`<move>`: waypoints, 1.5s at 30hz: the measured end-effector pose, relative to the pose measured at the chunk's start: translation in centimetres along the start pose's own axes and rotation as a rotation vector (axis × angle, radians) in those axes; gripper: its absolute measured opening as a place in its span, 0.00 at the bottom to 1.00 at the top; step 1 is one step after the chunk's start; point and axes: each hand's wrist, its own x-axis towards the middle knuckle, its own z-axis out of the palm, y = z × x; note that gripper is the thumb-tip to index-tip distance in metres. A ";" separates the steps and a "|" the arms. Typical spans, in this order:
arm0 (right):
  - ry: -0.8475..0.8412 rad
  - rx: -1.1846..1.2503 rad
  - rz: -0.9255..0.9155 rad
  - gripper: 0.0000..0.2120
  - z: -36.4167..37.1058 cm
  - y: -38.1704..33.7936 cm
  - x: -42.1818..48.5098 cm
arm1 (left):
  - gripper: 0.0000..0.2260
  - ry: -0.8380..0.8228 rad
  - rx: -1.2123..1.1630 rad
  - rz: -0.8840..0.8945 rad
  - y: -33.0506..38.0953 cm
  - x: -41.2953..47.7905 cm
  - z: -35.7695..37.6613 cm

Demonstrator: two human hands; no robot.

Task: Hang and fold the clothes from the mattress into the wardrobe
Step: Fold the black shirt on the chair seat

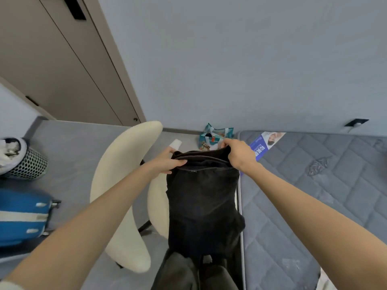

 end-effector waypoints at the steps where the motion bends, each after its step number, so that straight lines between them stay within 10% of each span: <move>1: 0.031 0.015 0.008 0.16 0.5 0.3 1.3 | 0.21 0.002 -0.018 0.015 0.0 1.6 -0.1; 10: 0.190 0.122 0.077 0.19 6.2 2.6 8.9 | 0.13 0.061 -0.139 0.153 -2.1 13.1 0.4; 24: -0.286 -0.192 0.098 0.19 21.8 9.4 1.3 | 0.16 -0.038 0.365 0.147 -18.8 18.3 8.5; 30: 0.066 -0.070 -0.012 0.21 22.6 9.6 2.4 | 0.09 0.504 0.580 0.591 -15.9 18.3 10.1; 33: -0.039 -0.133 -0.165 0.28 23.5 9.2 4.9 | 0.21 0.344 0.832 0.690 -14.2 20.8 12.0; 40: -0.386 -0.248 -0.043 0.28 27.8 12.8 6.8 | 0.28 0.083 0.902 0.305 -17.7 25.9 12.9; 45: -0.230 -0.160 -0.061 0.23 26.4 12.4 7.7 | 0.25 0.118 0.799 0.400 -16.6 26.1 11.2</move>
